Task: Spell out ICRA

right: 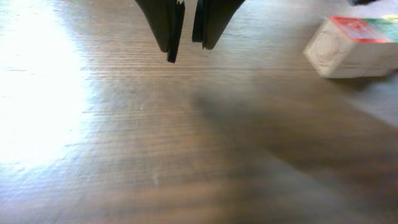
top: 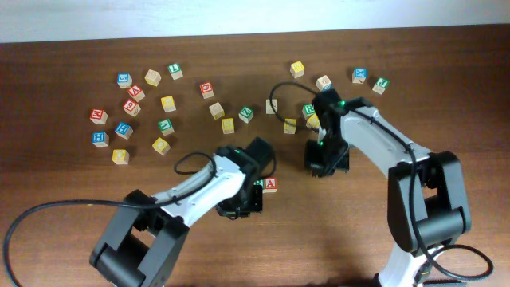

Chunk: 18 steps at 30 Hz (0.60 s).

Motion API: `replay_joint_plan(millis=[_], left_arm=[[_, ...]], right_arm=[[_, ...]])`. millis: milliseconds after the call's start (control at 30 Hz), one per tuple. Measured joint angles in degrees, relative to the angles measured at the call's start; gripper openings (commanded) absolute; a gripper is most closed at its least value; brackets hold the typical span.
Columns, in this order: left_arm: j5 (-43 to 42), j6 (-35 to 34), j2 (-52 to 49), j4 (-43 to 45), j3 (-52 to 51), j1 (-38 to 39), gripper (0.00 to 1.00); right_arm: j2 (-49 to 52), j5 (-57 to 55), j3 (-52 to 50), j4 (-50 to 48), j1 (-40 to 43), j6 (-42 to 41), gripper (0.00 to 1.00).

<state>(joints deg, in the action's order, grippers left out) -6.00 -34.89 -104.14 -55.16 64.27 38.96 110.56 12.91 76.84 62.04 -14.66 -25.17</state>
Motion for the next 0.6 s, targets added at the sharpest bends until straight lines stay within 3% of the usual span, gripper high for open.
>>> replay_joint_plan(millis=[400, 600], left_arm=[[6.7, -6.5, 0.0, 0.8, -0.1, 1.5, 0.0], [8.5, -8.3, 0.0, 2.5, -0.1, 1.5, 0.0]], right_arm=[[-2.9, -7.6, 28.7, 24.4, 0.1, 3.3, 0.06], [-4.0, -7.8, 32.1, 26.9, 0.1, 4.7, 0.08]])
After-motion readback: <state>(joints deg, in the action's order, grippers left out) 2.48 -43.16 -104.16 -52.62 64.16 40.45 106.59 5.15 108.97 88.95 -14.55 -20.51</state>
